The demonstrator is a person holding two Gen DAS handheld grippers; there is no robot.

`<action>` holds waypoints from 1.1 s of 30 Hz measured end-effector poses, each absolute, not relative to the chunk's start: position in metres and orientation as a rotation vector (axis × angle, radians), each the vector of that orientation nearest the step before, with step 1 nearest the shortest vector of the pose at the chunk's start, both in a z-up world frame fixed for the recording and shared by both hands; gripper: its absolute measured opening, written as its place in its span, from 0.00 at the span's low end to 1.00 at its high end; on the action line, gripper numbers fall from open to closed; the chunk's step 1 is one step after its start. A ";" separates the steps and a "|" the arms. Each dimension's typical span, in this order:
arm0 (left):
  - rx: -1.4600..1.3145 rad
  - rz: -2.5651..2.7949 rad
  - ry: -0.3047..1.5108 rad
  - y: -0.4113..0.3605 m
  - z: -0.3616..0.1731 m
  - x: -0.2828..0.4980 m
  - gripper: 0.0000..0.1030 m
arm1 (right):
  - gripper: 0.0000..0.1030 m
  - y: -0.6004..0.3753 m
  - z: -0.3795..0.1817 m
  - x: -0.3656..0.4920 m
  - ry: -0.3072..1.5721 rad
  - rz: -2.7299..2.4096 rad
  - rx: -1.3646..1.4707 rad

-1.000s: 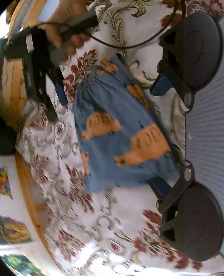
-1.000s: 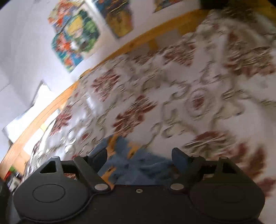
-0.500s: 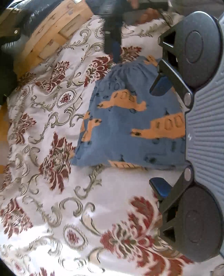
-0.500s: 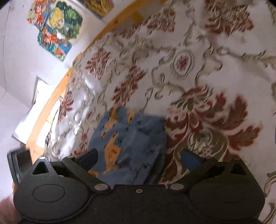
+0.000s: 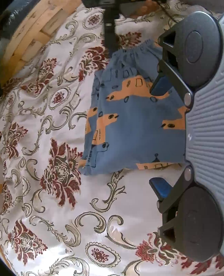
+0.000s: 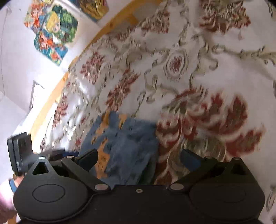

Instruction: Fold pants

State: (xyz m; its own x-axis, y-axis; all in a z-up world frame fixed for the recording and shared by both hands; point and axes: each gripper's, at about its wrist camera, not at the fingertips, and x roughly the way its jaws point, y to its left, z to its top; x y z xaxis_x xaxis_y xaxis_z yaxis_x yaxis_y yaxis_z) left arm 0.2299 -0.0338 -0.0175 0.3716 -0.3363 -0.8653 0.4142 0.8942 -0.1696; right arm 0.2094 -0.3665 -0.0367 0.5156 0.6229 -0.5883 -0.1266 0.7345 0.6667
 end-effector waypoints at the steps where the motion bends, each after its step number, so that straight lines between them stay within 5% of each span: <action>1: 0.088 -0.483 1.090 -0.034 -0.020 0.231 1.00 | 1.00 -0.368 -0.039 0.214 0.923 0.488 0.624; 11: 0.100 -0.488 1.090 -0.029 -0.028 0.236 1.00 | 0.93 -0.368 -0.049 0.226 0.895 0.526 0.682; 15: 0.109 -0.491 1.080 -0.030 -0.028 0.235 1.00 | 0.69 -0.361 -0.051 0.222 0.912 0.545 0.671; 23: 0.093 -0.539 1.036 -0.026 -0.023 0.231 0.84 | 0.47 -0.357 -0.056 0.222 0.915 0.510 0.636; 33: -0.028 -0.537 1.079 -0.009 -0.025 0.235 0.72 | 0.44 -0.352 -0.055 0.219 0.920 0.478 0.589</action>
State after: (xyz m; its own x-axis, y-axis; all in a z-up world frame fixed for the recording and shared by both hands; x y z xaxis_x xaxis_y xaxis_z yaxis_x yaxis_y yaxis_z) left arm 0.2349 -0.0090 -0.0254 0.3572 -0.4297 -0.8293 0.4026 0.8720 -0.2784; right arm 0.2189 -0.3519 -0.0550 0.5231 0.6128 -0.5923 -0.1319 0.7448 0.6541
